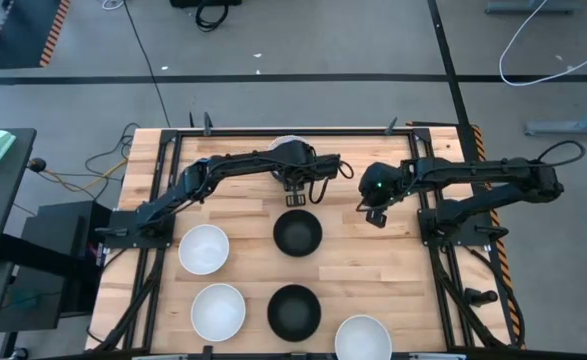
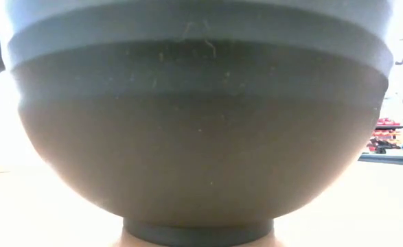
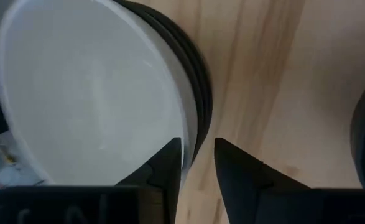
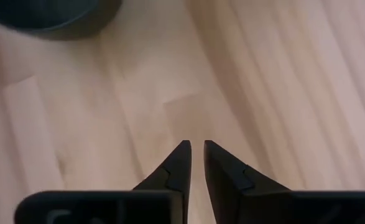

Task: Nest bowls inside each other
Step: Stack the white bowl on top of the stacked black bowls, then stack the white bowl on top of the stacked white bowls

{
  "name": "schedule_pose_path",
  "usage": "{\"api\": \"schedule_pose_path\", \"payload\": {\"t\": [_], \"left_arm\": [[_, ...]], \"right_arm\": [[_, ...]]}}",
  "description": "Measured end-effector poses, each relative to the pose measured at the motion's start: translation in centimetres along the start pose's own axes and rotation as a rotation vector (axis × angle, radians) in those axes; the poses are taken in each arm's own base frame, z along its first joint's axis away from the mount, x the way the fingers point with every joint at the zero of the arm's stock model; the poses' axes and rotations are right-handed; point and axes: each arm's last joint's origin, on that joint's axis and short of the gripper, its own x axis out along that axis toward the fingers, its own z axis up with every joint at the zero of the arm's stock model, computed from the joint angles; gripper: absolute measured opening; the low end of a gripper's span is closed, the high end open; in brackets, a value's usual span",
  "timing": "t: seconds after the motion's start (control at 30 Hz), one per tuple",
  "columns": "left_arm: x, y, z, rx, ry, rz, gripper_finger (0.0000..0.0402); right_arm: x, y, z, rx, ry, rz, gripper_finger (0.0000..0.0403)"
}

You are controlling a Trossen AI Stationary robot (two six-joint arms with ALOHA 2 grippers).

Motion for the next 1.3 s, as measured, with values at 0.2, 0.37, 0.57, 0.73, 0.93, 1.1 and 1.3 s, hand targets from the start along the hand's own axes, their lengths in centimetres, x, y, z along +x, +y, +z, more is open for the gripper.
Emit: {"api": "schedule_pose_path", "payload": {"t": [0.2, 0.37, 0.57, 0.73, 0.93, 1.1, 1.3], "left_arm": [[-2.3, 0.9, -0.6, -0.048, -0.064, 0.078, 0.0106], [-4.1, 1.6, -1.4, -0.098, -0.104, 0.079, 0.0107], [-5.7, 1.4, -2.2, -0.095, -0.117, 0.074, 0.0107], [-6.2, 1.0, -2.7, -0.077, -0.099, 0.071, 0.0107], [-6.1, 0.8, -2.8, -0.095, -0.091, 0.025, 0.0105], [-6.3, 0.5, -2.8, -0.099, -0.094, 0.008, 0.0099], [-6.3, 0.5, -2.8, -0.106, -0.093, 0.007, 0.0101]], "right_arm": [[-0.1, 2.1, -0.6, -0.040, 0.012, 0.048, 0.0064], [-0.3, 4.4, -1.8, -0.040, 0.067, 0.107, 0.0067], [-0.9, 7.6, -3.7, -0.025, 0.110, 0.175, 0.0067], [-1.4, 10.2, -5.8, -0.023, 0.174, 0.228, 0.0067], [-1.2, 13.4, -8.1, -0.007, 0.246, 0.277, 0.0061], [-1.2, 15.6, -9.5, 0.021, 0.259, 0.347, 0.0060], [-1.7, 17.1, -10.1, 0.096, 0.215, 0.421, 0.0060]]}}
